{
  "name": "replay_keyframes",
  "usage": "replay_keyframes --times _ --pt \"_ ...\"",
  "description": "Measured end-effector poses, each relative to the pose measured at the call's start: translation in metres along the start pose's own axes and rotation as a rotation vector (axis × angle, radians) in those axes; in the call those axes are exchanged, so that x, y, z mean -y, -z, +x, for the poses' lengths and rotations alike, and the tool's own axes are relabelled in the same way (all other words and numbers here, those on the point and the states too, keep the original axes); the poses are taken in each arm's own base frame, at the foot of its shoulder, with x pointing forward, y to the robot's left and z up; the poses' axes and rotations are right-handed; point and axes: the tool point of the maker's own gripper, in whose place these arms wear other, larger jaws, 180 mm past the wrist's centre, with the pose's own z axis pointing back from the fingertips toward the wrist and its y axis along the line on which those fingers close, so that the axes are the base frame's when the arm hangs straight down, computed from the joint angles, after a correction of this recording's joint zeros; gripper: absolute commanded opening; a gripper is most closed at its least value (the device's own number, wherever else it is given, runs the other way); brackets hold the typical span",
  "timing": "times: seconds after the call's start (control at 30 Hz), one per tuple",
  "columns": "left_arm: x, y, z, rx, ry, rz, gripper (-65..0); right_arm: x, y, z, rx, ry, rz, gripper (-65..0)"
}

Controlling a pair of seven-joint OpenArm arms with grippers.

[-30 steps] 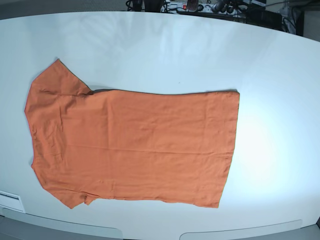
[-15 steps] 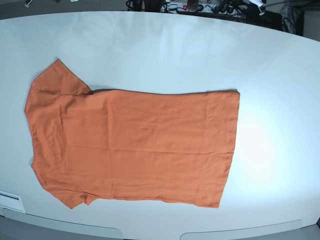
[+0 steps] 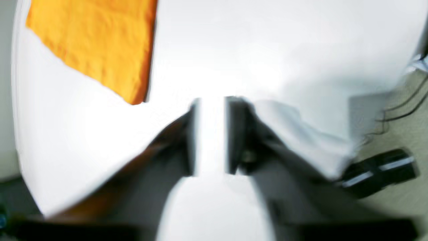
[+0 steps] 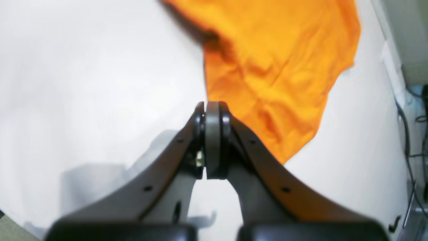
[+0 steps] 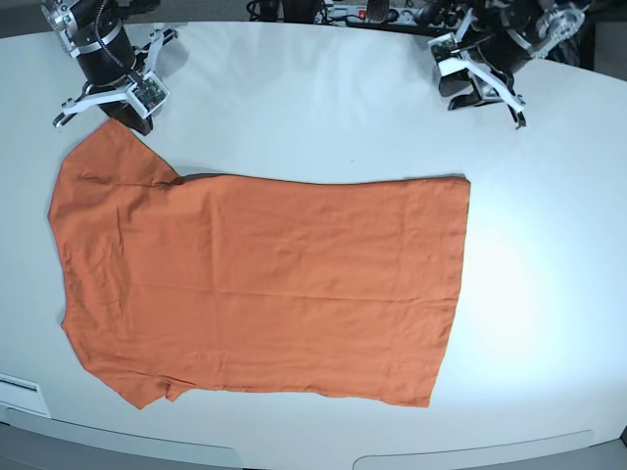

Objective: Fold the T-shirt properly
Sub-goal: 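Move both grippers to the shirt's shoulder corners and grasp them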

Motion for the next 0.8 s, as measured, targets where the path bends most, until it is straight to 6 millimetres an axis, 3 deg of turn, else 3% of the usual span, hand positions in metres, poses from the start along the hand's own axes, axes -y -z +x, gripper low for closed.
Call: replay_keyframes --times 0.07,0.3,0.5,0.8 --pt "-0.006 0.009 -0.009 0.013 -0.045 -0.023 -28.6 -0.004 0.004 0.000 0.008 0.026 0.023 -65.0" --pt "-0.052 0.033 -0.051 0.017 -0.017 -0.037 -28.6 -0.012 0.026 -0.046 -0.118 0.038 0.056 -65.0" --pt "-0.074 0.051 -0.055 0.041 0.065 -0.089 -28.6 -0.019 0.043 -0.057 -0.132 0.080 0.120 -65.0" --pt "-0.067 0.080 -0.039 0.063 0.240 -0.149 -28.6 -0.022 0.046 -0.056 -0.130 0.079 0.145 -65.0"
